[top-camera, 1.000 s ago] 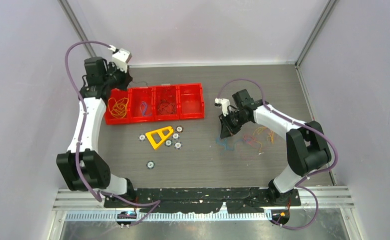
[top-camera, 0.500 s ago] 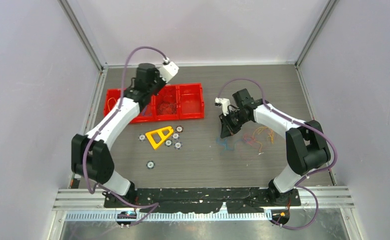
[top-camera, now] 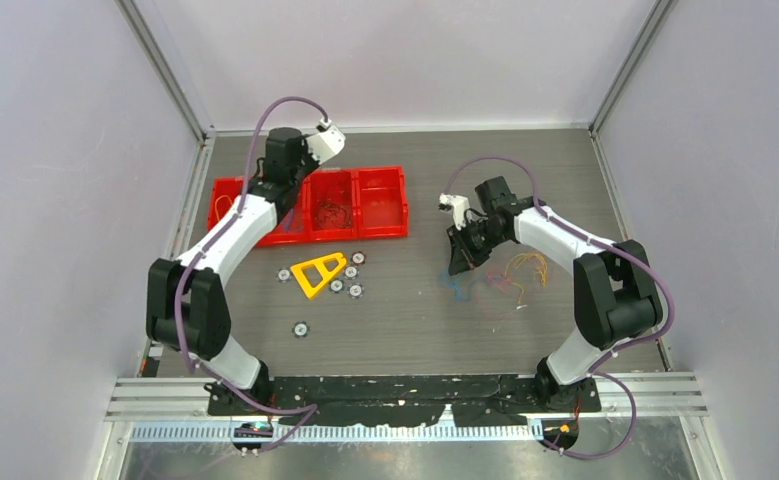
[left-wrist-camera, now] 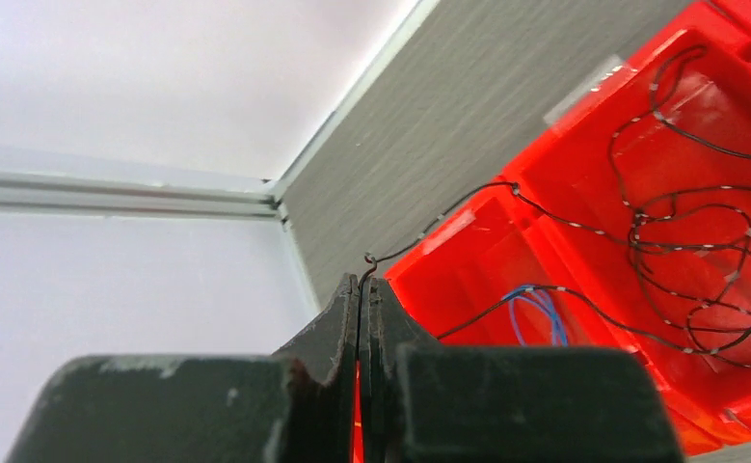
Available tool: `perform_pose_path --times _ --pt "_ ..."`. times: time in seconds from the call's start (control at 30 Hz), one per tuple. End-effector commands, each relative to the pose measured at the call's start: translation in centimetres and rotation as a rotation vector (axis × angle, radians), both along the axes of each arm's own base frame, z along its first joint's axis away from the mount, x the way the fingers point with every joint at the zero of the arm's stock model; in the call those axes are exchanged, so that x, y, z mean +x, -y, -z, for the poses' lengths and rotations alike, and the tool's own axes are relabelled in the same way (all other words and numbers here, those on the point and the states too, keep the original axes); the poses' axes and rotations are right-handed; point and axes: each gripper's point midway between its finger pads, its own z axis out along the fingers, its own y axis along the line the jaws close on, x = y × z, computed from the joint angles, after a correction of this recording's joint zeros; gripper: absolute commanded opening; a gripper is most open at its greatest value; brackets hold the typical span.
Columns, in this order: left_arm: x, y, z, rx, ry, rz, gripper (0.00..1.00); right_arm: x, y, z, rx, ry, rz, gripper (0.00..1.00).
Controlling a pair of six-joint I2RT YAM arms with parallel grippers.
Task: Untangle the cables
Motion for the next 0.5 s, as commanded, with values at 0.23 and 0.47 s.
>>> perform_pose_path --times 0.23,0.47 --pt "0.3 3.1 -3.3 0.156 0.264 -0.067 0.0 0.2 -0.2 -1.6 0.038 0.04 -0.017 0.06" --pt "0.3 5.4 -0.4 0.076 0.188 -0.098 0.0 0.0 0.5 -1.0 0.034 0.03 -0.008 0.05"
